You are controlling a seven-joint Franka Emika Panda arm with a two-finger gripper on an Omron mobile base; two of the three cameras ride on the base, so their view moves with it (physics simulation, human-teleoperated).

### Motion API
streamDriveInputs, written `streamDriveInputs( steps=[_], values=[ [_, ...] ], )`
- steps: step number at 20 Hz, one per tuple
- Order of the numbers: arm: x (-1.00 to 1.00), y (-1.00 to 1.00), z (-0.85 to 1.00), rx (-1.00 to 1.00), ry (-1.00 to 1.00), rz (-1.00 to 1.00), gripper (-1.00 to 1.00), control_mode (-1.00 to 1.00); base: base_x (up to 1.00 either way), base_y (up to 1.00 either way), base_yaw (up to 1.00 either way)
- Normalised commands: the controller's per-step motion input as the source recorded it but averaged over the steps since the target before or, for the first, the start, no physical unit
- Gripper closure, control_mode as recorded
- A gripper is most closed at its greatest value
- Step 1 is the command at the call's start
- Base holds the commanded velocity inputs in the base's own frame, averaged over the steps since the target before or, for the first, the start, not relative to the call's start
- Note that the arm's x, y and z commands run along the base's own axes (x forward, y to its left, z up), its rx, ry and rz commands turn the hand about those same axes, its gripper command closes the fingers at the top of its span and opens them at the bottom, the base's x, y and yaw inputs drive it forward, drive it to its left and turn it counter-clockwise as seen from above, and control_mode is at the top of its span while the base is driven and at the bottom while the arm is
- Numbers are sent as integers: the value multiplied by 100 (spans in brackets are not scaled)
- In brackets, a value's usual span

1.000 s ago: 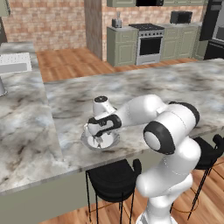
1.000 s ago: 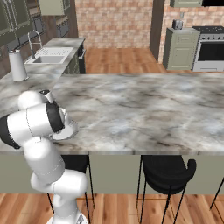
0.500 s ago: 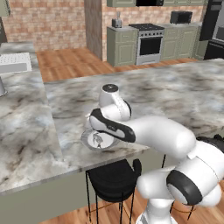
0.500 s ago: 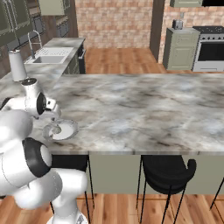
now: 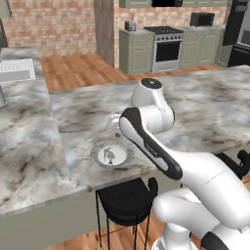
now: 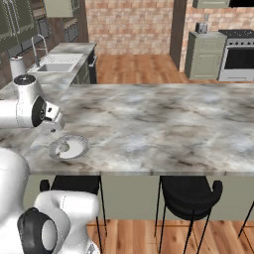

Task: Take the fish from the fridge and place it on the digital scale on the counter by the fridge. Wait a few seconds for a reading, then move it to the plate on the dining counter.

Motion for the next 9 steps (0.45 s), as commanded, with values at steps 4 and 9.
streamDriveInputs(
  steps=[4,9],
  values=[
    [-45,-42,84,-11,0,-11,-100,-100,0,0,0],
    [-46,-61,55,-17,1,-9,-100,-100,0,0,0]
  ],
)
